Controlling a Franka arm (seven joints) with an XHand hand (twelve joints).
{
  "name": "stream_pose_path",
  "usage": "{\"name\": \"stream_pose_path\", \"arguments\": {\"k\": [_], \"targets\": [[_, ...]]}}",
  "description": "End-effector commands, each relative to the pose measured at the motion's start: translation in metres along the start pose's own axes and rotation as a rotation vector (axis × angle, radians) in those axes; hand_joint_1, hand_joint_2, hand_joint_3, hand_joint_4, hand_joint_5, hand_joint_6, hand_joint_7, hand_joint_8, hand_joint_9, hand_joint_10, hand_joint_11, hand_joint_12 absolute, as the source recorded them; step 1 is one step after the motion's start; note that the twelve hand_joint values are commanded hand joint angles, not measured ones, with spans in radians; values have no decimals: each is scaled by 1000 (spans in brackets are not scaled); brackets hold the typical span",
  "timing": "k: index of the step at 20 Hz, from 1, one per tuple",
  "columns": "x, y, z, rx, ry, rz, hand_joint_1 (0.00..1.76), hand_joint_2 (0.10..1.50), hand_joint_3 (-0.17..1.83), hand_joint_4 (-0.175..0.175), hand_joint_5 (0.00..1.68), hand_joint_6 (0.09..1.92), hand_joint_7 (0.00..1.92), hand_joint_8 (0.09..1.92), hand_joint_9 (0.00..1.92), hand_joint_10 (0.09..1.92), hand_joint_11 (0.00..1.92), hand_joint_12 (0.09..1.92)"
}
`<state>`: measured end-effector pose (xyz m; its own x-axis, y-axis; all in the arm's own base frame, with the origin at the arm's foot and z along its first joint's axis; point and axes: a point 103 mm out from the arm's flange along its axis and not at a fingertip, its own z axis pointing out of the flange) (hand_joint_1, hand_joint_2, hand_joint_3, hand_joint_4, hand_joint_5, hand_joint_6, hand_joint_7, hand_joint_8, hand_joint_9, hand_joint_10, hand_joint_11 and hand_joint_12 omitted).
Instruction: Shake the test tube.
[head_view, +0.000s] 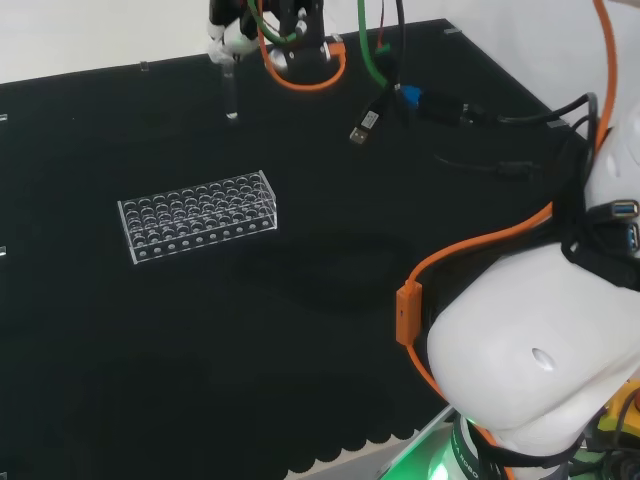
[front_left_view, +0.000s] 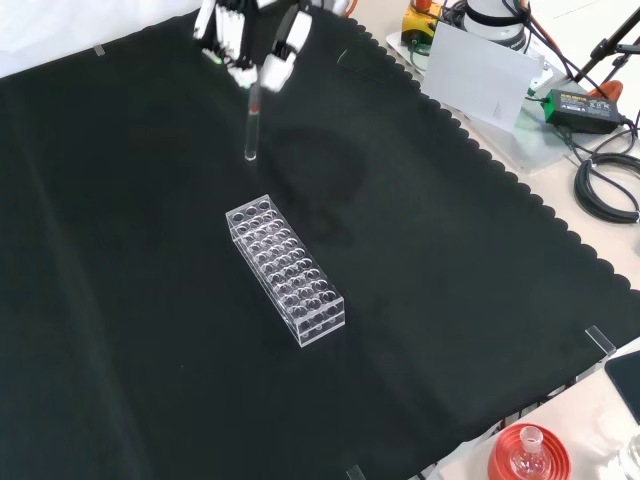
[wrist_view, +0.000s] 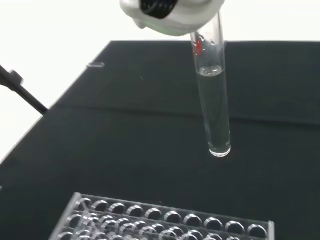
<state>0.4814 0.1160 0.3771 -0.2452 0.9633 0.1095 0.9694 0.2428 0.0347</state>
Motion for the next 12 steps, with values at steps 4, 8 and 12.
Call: {"name": "stream_pose_path", "arguments": {"k": [4,8,12], "targets": [[14,-9,-23,3,-5,-28,1423,945,12,-175,1292,366,1482,466,1336,214,775,1218],[20,-9,-18,19,10,-40,1424,945,12,-175,1294,362,1483,463,1338,209,774,1218],[49,-7,-7,43,43,-112,1424,944,13,-175,1295,358,1485,460,1340,204,773,1219]]}}
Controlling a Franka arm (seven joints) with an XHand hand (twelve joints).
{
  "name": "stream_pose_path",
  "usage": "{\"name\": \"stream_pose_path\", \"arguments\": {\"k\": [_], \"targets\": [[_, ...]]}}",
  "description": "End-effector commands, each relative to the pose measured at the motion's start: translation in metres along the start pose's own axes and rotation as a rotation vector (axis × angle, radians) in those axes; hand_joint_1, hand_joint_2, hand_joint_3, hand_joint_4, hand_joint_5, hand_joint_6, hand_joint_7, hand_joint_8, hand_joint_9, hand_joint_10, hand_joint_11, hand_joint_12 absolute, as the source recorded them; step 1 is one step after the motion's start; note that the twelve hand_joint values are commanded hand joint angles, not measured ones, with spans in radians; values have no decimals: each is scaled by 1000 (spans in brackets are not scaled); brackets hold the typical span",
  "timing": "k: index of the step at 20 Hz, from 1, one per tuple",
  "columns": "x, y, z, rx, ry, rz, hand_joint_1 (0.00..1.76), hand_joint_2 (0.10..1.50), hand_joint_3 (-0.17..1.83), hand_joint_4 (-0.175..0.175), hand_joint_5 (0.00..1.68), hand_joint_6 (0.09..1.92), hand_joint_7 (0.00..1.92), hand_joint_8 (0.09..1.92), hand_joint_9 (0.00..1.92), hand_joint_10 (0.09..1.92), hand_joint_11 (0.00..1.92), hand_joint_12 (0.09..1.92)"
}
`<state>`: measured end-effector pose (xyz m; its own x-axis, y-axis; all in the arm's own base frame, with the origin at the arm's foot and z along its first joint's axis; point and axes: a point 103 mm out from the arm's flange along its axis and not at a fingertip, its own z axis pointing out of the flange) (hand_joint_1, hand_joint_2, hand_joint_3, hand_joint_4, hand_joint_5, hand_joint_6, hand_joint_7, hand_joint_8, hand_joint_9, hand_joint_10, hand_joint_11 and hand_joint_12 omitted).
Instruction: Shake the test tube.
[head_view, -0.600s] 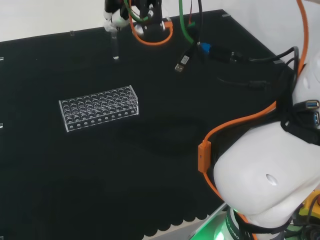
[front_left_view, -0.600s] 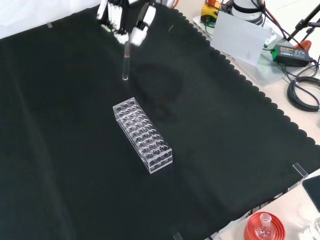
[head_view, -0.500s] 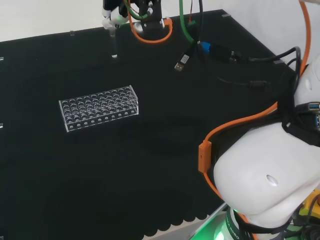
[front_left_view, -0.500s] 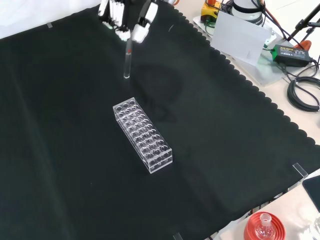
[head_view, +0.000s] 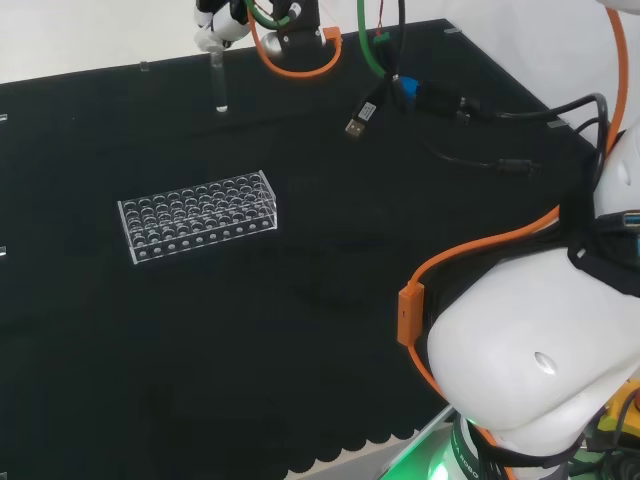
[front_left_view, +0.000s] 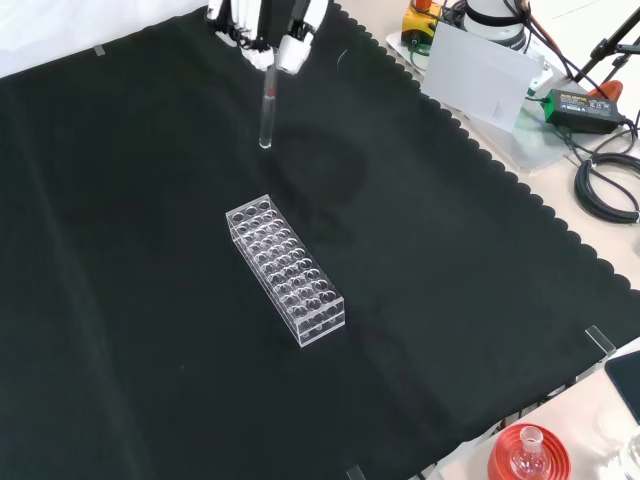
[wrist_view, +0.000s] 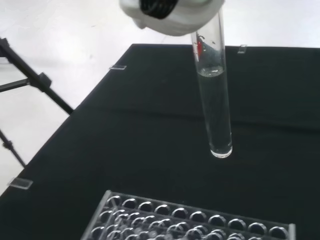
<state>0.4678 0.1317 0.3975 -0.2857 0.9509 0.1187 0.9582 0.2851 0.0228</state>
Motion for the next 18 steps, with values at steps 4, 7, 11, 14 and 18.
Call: {"name": "stream_pose_path", "arguments": {"k": [4,7,11,14,18], "targets": [[43,5,24,53,48,-107,1424,943,14,-175,1297,355,1487,456,1342,200,772,1219],[32,3,31,69,24,-61,1424,942,15,-175,1299,353,1488,454,1344,196,771,1219],[-21,-2,33,79,-38,58,1424,942,16,-175,1300,350,1490,450,1346,193,771,1219],[-56,-8,28,72,-88,144,1424,941,16,-175,1301,348,1491,448,1347,190,771,1219],[-58,-8,25,59,-80,164,1424,940,17,-175,1302,346,1493,445,1349,186,770,1219]]}}
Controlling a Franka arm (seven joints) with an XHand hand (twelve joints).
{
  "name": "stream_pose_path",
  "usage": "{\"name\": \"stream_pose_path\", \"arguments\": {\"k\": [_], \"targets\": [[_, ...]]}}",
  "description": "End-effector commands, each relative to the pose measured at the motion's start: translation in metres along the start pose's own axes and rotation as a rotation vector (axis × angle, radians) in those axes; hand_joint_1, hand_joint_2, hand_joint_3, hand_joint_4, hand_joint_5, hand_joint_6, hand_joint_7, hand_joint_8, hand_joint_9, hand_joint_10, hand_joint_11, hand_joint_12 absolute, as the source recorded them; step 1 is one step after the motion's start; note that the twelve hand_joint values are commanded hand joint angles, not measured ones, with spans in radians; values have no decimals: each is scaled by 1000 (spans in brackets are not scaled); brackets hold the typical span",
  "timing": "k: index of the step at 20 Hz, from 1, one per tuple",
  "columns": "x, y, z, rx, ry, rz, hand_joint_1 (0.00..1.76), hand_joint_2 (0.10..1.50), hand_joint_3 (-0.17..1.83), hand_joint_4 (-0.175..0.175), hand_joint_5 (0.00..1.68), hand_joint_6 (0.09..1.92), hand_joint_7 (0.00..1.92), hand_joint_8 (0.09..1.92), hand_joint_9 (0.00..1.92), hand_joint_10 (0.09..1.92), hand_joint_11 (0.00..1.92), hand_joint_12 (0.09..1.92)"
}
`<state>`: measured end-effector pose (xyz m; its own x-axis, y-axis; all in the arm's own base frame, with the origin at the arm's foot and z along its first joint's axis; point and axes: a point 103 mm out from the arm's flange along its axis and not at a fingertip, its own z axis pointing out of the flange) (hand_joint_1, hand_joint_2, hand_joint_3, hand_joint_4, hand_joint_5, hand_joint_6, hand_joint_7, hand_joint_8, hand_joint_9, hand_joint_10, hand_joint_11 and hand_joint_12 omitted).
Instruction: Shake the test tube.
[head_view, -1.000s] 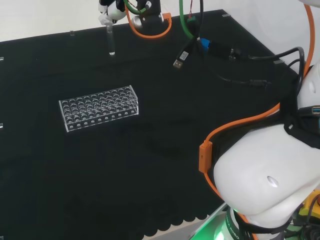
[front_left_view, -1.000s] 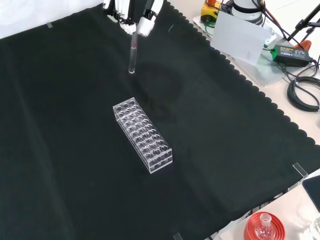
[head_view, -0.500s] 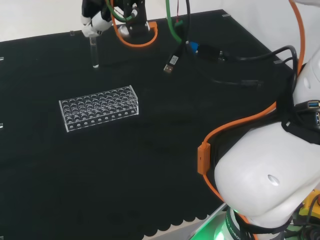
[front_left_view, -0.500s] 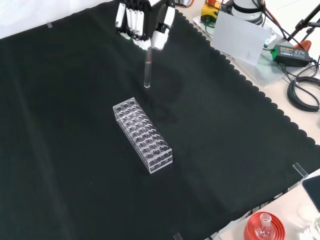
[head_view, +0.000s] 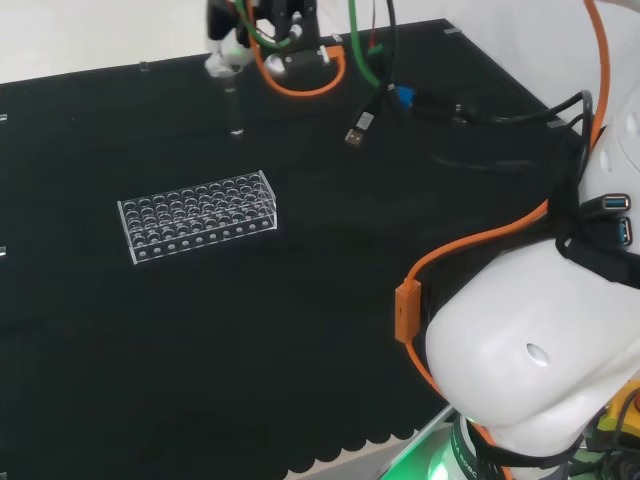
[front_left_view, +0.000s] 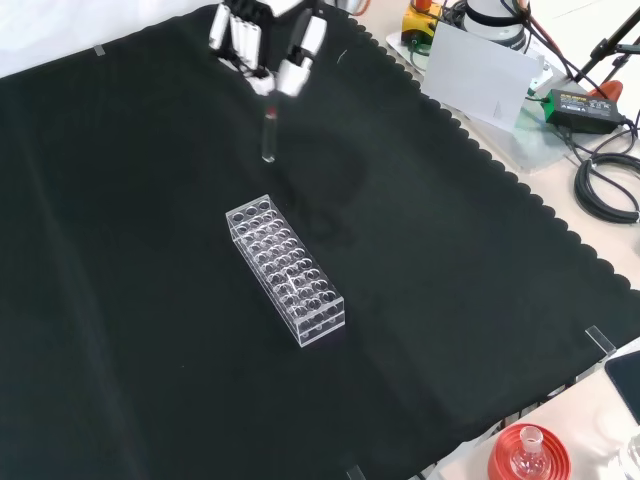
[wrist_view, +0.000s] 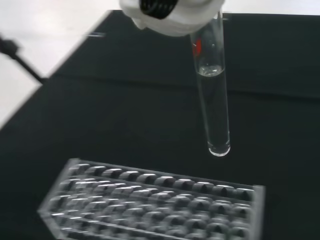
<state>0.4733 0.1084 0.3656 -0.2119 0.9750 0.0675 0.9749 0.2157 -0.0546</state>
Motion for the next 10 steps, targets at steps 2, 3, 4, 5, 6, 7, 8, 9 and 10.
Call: {"name": "stream_pose_path", "arguments": {"k": [2,3,4,5,6,7,8,9,10], "targets": [[-12,-1,-1,-14,-1,44,1424,940,18,-175,1303,344,1493,444,1350,184,770,1219],[1,0,-1,-15,19,20,1424,940,18,-175,1303,343,1494,443,1350,183,770,1220],[13,2,0,-15,34,-5,1424,939,18,-175,1304,343,1494,443,1351,182,770,1220],[26,3,0,-12,56,-32,1424,939,19,-175,1304,342,1494,442,1351,181,770,1220],[39,4,1,-10,74,-59,1424,939,19,-175,1305,341,1495,441,1352,180,770,1220],[51,4,1,-6,93,-84,1424,939,19,-175,1305,341,1495,441,1352,179,770,1220],[61,5,1,-5,115,-109,1424,939,20,-175,1305,340,1495,440,1352,178,770,1220],[69,6,1,-5,130,-133,1424,938,20,-175,1305,340,1495,440,1353,178,770,1220],[78,7,0,-6,138,-154,1424,938,20,-175,1306,339,1496,439,1353,177,770,1220]]}}
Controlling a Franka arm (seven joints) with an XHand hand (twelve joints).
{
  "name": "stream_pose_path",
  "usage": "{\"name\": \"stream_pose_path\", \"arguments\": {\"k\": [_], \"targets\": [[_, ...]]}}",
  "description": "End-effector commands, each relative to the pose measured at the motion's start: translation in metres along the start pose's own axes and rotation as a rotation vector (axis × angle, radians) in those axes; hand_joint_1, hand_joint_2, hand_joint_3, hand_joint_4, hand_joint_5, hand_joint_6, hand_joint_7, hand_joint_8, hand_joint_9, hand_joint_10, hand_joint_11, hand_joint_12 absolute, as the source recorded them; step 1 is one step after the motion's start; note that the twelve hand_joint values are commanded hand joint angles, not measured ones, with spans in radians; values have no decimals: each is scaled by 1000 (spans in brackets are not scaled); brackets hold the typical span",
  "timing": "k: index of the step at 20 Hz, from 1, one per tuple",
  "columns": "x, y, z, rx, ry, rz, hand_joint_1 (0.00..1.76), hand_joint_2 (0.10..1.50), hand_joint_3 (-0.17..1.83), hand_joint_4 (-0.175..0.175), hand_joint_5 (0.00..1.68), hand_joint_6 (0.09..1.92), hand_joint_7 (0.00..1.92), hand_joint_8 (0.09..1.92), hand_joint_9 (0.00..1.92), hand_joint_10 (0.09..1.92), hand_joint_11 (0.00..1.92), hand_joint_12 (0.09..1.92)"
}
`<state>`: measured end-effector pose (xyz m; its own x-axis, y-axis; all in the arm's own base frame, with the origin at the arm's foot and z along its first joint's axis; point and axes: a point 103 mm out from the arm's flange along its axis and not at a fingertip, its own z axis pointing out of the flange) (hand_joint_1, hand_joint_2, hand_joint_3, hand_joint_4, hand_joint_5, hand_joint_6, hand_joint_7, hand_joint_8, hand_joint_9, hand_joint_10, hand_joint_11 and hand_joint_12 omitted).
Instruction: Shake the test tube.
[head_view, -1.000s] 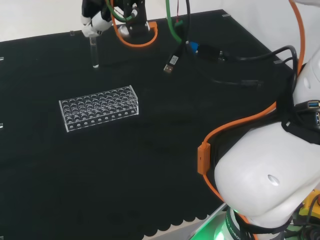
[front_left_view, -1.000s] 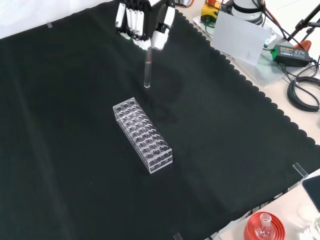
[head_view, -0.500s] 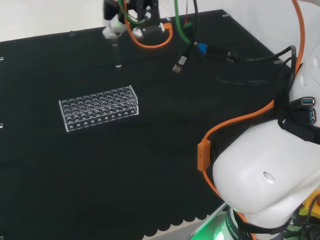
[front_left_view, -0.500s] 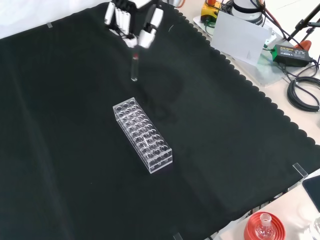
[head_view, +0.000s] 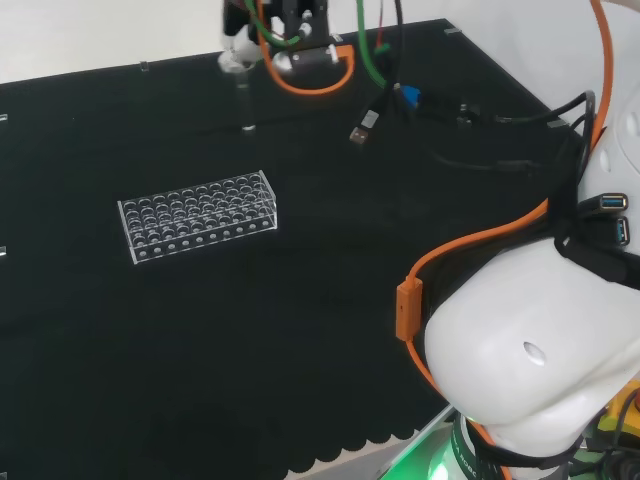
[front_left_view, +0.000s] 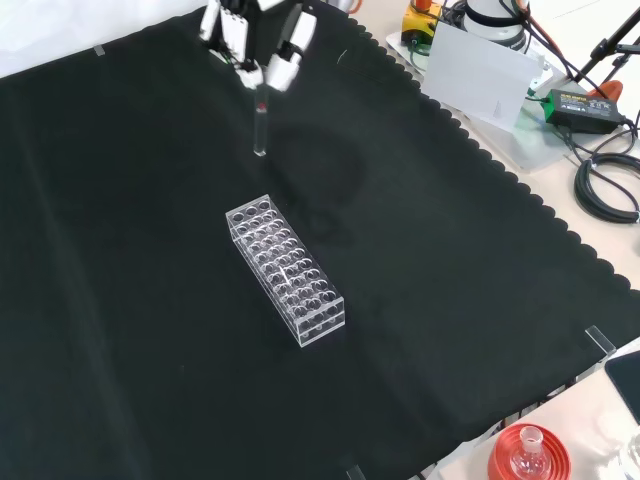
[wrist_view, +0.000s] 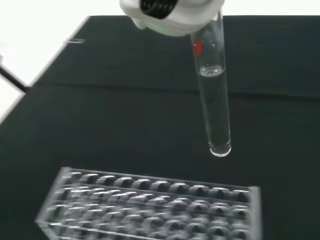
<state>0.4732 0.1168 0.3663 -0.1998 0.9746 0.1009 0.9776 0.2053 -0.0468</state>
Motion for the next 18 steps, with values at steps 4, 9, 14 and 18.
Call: {"name": "stream_pose_path", "arguments": {"k": [4,9,14,18], "targets": [[88,5,4,8,95,-197,1424,937,22,-175,1307,336,1497,436,1355,173,768,1220],[57,6,8,20,41,-125,1424,936,23,-175,1309,333,1499,433,1358,167,767,1220],[9,1,10,22,1,-41,1424,935,25,-175,1311,331,1500,430,1360,163,765,1220],[-6,-2,9,26,-33,-19,1425,934,27,-175,1312,328,1501,428,1362,159,764,1220]]}}
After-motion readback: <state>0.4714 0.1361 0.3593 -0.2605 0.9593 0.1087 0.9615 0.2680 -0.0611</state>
